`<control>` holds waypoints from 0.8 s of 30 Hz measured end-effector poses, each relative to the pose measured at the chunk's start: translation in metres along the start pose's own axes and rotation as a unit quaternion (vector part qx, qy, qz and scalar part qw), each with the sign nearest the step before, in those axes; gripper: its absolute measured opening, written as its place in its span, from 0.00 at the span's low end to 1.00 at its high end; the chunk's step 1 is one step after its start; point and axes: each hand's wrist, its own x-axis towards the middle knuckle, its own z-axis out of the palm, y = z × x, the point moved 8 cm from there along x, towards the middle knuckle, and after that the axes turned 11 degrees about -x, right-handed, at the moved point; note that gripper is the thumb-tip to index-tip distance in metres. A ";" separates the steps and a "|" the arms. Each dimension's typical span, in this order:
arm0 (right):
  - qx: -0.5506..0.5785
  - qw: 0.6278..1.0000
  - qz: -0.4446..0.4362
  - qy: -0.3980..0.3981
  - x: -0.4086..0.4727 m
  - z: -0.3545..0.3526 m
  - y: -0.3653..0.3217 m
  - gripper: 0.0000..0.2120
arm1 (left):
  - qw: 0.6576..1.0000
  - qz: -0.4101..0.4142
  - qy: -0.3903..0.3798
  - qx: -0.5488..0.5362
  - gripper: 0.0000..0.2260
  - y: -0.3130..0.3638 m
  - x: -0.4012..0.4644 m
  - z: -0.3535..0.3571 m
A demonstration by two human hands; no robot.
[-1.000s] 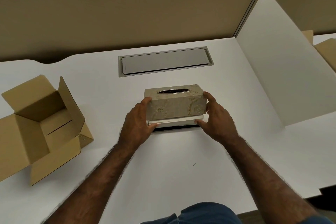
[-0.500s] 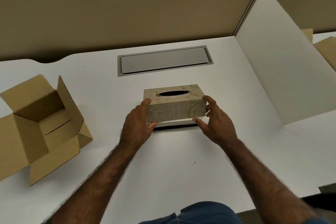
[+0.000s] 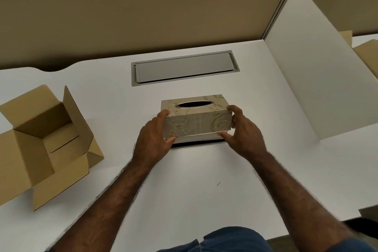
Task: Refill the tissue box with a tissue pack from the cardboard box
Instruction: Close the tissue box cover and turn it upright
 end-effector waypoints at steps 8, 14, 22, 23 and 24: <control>-0.007 1.000 -0.011 -0.002 0.003 -0.006 -0.001 0.42 | 1.000 0.006 -0.004 0.001 0.43 -0.001 0.000 -0.001; -0.021 1.000 -0.010 0.011 -0.001 -0.001 0.001 0.43 | 1.000 0.004 -0.012 -0.007 0.42 -0.003 0.000 0.001; -0.030 0.999 -0.013 0.039 -0.009 0.004 0.002 0.44 | 1.000 0.017 -0.011 -0.001 0.42 -0.002 -0.002 0.001; -0.030 0.999 -0.014 0.039 -0.009 0.004 0.002 0.44 | 1.000 0.019 -0.010 0.000 0.42 -0.002 -0.002 0.001; -0.030 0.999 -0.014 0.036 -0.009 0.004 0.003 0.45 | 1.000 0.021 -0.011 0.000 0.41 -0.003 -0.003 0.002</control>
